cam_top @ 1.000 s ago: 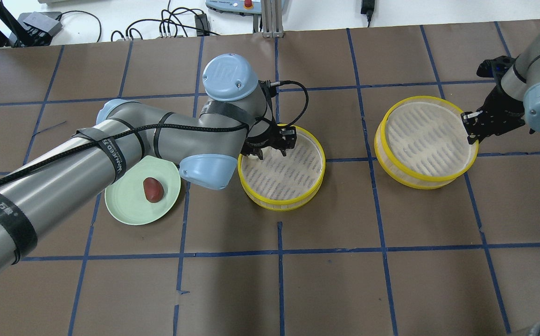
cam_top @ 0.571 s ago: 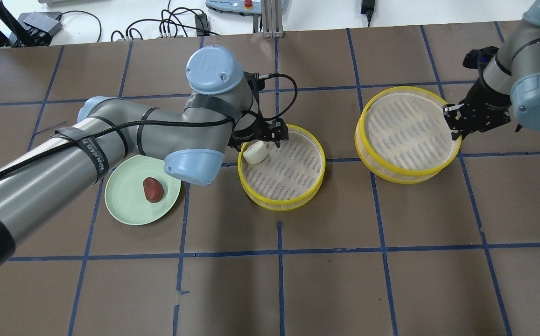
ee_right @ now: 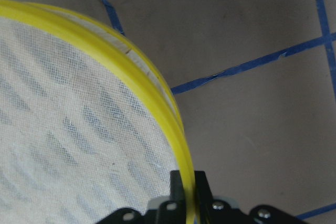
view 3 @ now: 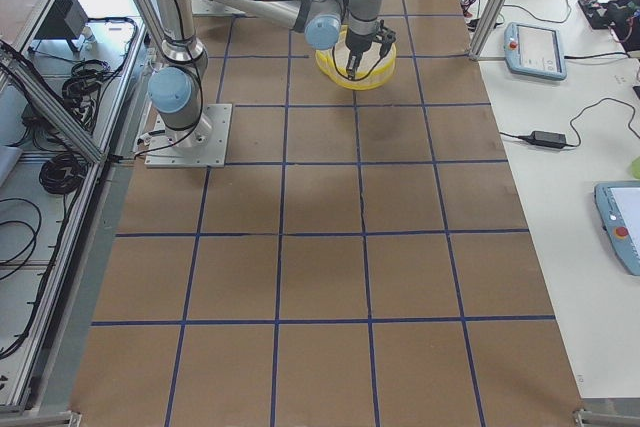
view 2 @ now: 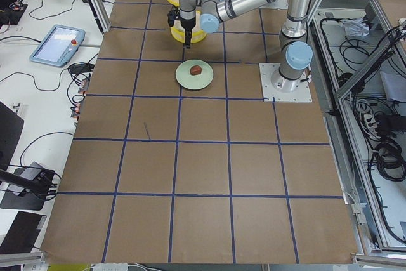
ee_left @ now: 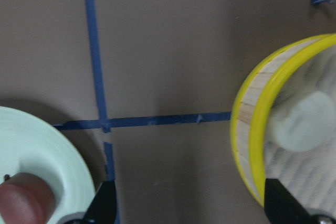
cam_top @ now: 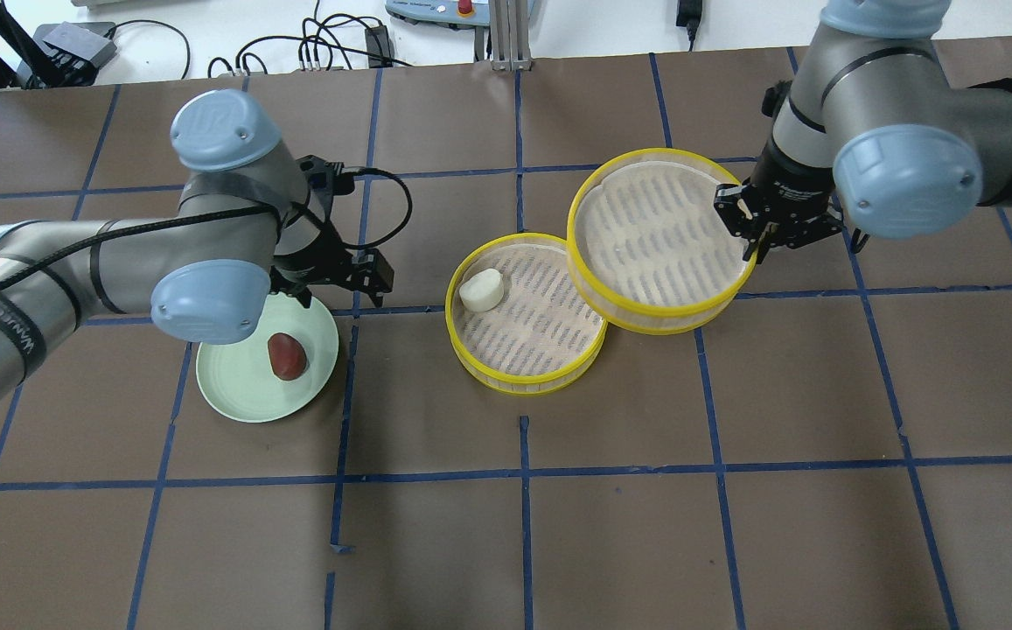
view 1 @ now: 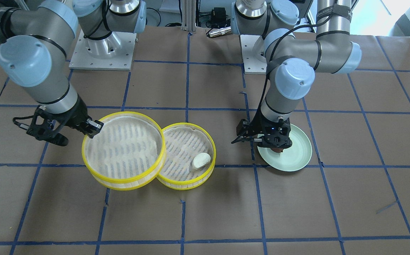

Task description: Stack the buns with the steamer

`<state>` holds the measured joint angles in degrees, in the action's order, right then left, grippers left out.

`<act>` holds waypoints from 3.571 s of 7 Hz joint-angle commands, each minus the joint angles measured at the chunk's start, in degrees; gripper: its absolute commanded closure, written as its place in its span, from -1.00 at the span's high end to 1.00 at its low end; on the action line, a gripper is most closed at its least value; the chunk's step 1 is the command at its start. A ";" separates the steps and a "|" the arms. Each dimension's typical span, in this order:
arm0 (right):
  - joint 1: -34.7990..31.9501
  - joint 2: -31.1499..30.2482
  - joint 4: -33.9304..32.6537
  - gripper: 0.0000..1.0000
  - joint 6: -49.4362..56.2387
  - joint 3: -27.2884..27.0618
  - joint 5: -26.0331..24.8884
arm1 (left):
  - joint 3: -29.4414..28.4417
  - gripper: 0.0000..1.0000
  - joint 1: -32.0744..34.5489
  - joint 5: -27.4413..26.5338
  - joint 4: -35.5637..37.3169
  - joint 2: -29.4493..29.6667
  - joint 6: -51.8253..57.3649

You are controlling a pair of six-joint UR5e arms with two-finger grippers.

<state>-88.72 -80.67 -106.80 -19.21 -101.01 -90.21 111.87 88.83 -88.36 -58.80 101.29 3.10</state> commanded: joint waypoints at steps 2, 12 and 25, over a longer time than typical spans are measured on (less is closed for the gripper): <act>-12.14 2.78 -0.77 -0.85 -20.02 0.20 0.12 | 5.46 0.92 -8.59 0.12 0.09 1.09 6.04; -14.11 5.43 -1.48 -0.82 -23.24 -0.33 4.08 | 1.70 -0.96 -7.36 0.56 2.82 -3.36 6.13; -5.27 -0.86 6.03 1.00 -2.82 5.28 3.55 | -10.44 -0.92 20.30 3.29 5.53 -1.03 -24.50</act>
<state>-97.72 -77.97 -105.39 -29.30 -97.58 -86.52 101.39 106.22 -85.12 -54.77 98.66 -16.64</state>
